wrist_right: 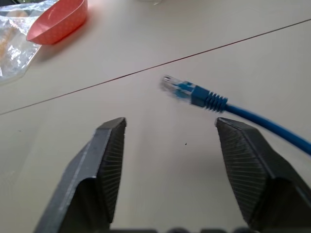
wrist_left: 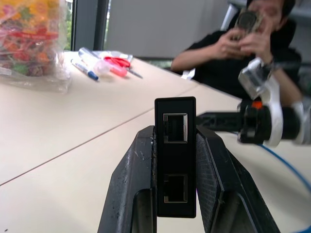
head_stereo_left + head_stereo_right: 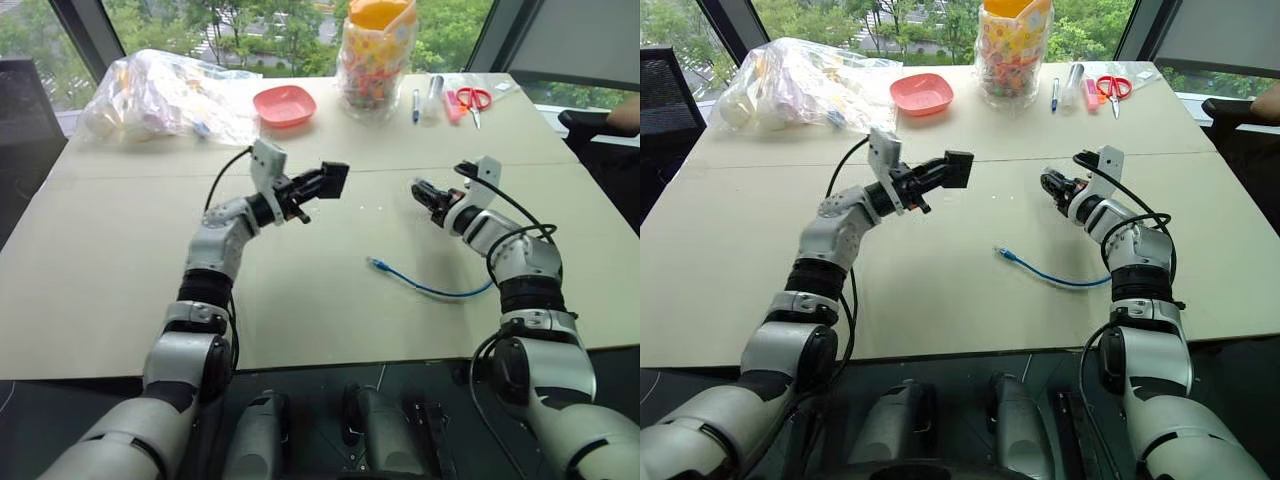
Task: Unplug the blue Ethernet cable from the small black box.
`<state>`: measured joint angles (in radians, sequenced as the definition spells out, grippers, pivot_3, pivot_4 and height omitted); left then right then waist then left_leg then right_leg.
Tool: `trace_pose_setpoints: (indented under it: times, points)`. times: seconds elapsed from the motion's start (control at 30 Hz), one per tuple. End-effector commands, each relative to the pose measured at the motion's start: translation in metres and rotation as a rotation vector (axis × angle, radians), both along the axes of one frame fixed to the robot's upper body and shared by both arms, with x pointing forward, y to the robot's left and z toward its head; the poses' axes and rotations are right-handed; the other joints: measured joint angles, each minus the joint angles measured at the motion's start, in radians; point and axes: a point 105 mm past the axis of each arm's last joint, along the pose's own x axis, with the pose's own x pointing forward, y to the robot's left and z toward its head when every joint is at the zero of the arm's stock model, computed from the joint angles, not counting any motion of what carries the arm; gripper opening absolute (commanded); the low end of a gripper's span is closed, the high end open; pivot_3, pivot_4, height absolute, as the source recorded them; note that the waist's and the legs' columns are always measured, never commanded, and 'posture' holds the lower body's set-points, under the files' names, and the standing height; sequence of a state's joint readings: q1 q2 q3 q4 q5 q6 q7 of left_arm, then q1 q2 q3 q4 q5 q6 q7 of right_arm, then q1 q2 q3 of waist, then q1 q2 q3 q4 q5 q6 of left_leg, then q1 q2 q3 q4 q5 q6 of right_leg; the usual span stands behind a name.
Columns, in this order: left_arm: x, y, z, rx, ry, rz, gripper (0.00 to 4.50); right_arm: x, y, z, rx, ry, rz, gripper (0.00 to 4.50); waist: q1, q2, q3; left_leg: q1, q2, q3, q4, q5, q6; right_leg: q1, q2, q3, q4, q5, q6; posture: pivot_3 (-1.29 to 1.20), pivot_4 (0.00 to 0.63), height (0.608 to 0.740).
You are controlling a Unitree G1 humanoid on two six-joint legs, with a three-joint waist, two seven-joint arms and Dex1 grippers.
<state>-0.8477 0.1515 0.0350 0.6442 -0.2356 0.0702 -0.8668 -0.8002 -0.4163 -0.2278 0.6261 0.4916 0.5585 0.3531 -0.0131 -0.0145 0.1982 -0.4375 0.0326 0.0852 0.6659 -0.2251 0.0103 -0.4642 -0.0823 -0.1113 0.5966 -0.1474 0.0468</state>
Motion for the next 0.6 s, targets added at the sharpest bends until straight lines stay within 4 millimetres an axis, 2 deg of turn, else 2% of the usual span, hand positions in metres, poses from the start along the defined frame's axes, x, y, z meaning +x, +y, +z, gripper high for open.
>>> trace_pose_setpoints:
  times: [0.03,0.1,0.17,0.3,0.5,0.53,0.57,0.6]
  points:
    - [0.004,-0.001,0.003,0.045,-0.098,0.043,0.48,-0.018,0.029,0.008,-0.045,-0.009,0.215,4.44,0.001,0.0,0.0,0.0,0.0,-0.001,0.0,0.0,0.0,0.0,0.0,0.0,0.0,0.0,0.0,0.0,0.15,0.74]
    - [0.008,-0.004,0.001,0.056,-0.13,0.076,0.48,-0.041,0.051,0.004,-0.093,-0.006,0.361,4.44,0.003,0.0,0.0,0.0,0.002,-0.003,0.0,0.0,0.0,0.0,0.0,0.0,0.0,0.0,0.0,0.0,0.15,0.74]
    - [0.011,-0.01,0.001,0.055,-0.146,0.089,0.48,-0.054,0.061,0.001,-0.152,-0.025,0.405,4.44,0.004,0.0,0.0,-0.001,0.002,-0.003,0.0,0.0,0.0,-0.001,0.0,0.0,0.0,0.0,0.0,0.0,0.15,0.74]
    - [0.017,-0.018,0.001,0.05,-0.151,0.113,0.48,-0.065,0.069,0.002,-0.18,-0.062,0.421,4.44,0.008,0.0,0.0,-0.004,0.001,-0.003,0.003,0.0,0.0,-0.002,-0.002,-0.001,0.0,0.0,0.0,0.0,0.15,0.74]
    - [0.024,-0.027,-0.015,0.067,-0.088,0.136,0.48,-0.079,0.076,0.007,-0.139,-0.11,0.448,4.44,0.022,0.0,0.0,-0.004,0.001,-0.003,0.003,0.0,0.0,-0.002,-0.003,-0.002,-0.001,0.001,0.001,0.0,0.15,0.74]
    - [0.024,-0.026,-0.016,0.067,-0.079,0.131,1.51,-0.08,0.075,0.009,-0.12,-0.116,0.447,4.5,0.022,0.0,0.0,-0.004,0.001,-0.003,0.003,0.0,0.0,-0.002,-0.003,-0.002,-0.001,0.001,0.001,0.0,0.15,0.74]
    - [0.024,-0.026,-0.018,0.071,-0.073,0.124,1.76,-0.08,0.075,0.011,-0.105,-0.122,0.447,4.5,0.022,0.0,0.0,-0.004,0.001,-0.003,0.003,0.0,0.0,-0.003,-0.003,-0.002,-0.001,0.001,0.001,0.0,0.15,0.74]
    - [0.023,-0.025,-0.018,0.074,-0.072,0.119,2.2,-0.081,0.074,0.012,-0.097,-0.126,0.448,4.5,0.023,0.0,0.0,-0.004,0.001,-0.003,0.003,0.0,0.0,-0.003,-0.002,-0.002,-0.001,0.001,0.001,0.0,0.15,0.74]
